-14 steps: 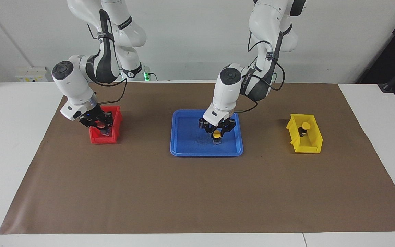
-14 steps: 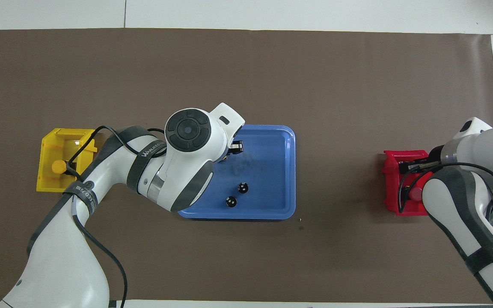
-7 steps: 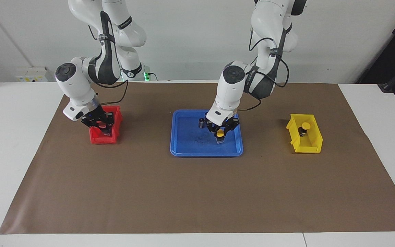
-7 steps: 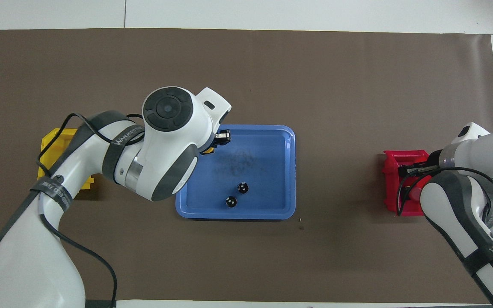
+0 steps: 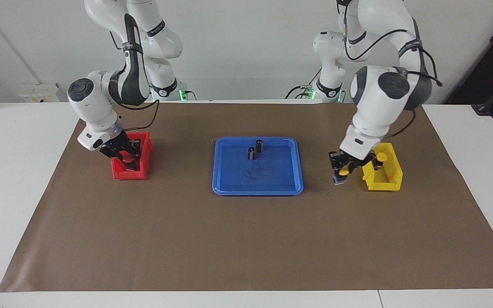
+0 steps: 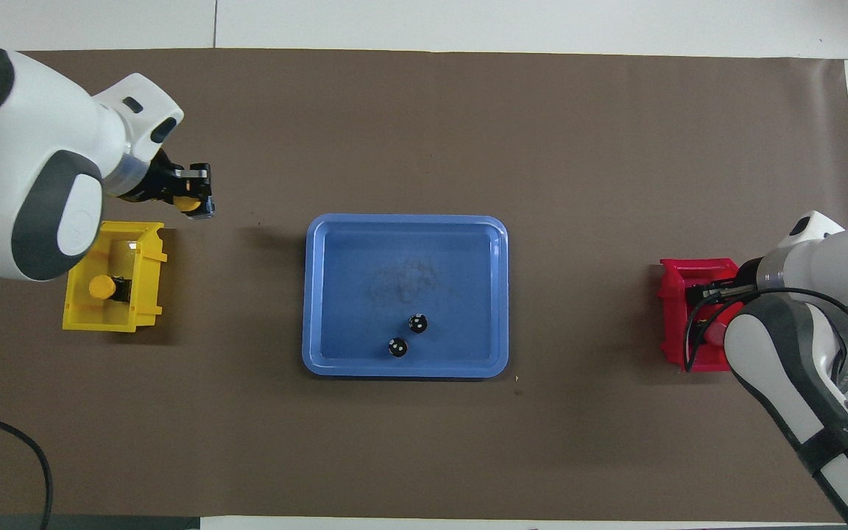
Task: Sort red and yellow buttons by color
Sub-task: 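Carry the yellow button into the yellow bin with the left gripper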
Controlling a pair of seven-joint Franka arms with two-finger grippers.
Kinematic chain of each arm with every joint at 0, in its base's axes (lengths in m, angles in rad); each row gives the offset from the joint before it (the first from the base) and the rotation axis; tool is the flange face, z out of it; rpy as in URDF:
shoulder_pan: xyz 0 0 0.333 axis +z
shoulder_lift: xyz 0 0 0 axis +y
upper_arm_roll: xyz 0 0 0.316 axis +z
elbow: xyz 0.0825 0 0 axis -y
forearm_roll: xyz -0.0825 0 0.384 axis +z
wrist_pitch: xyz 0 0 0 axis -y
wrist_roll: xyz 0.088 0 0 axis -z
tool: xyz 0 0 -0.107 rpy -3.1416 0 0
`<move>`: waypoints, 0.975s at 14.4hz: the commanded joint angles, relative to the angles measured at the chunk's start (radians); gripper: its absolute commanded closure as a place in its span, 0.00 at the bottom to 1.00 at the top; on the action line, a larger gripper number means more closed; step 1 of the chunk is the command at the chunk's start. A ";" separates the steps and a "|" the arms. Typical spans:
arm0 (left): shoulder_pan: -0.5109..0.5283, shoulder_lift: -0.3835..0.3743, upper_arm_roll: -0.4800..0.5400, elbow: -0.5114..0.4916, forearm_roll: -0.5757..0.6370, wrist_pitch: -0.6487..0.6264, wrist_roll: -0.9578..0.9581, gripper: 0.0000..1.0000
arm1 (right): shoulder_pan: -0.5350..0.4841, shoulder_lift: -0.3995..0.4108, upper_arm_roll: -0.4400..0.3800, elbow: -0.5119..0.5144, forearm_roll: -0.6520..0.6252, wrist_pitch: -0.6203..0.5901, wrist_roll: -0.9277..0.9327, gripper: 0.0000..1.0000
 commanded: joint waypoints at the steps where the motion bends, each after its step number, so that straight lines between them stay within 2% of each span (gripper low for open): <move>1: 0.122 -0.004 -0.015 -0.011 -0.004 -0.017 0.194 0.99 | -0.014 -0.014 0.008 0.004 0.012 -0.007 -0.024 0.31; 4: 0.199 -0.005 -0.015 -0.018 -0.007 -0.032 0.294 0.99 | -0.015 0.003 0.006 0.089 0.009 -0.119 -0.024 0.31; 6: 0.205 -0.037 -0.013 -0.089 -0.007 -0.011 0.299 0.99 | -0.017 0.031 0.006 0.186 0.007 -0.218 -0.024 0.31; 8: 0.225 -0.067 -0.015 -0.171 -0.008 0.067 0.302 0.99 | -0.014 0.032 0.006 0.248 0.006 -0.280 -0.023 0.30; 11: 0.219 -0.068 -0.015 -0.201 -0.011 0.086 0.302 0.99 | -0.014 0.026 0.006 0.352 0.004 -0.381 -0.016 0.18; 12: 0.218 -0.070 -0.015 -0.218 -0.011 0.084 0.302 0.99 | -0.012 0.020 0.006 0.382 0.004 -0.424 -0.010 0.06; 13: 0.216 -0.077 -0.016 -0.244 -0.011 0.097 0.302 0.99 | -0.012 0.005 0.005 0.412 0.004 -0.450 -0.010 0.00; 14: 0.216 -0.082 -0.018 -0.249 -0.011 0.097 0.302 0.99 | -0.012 -0.007 0.003 0.447 0.004 -0.481 -0.010 0.00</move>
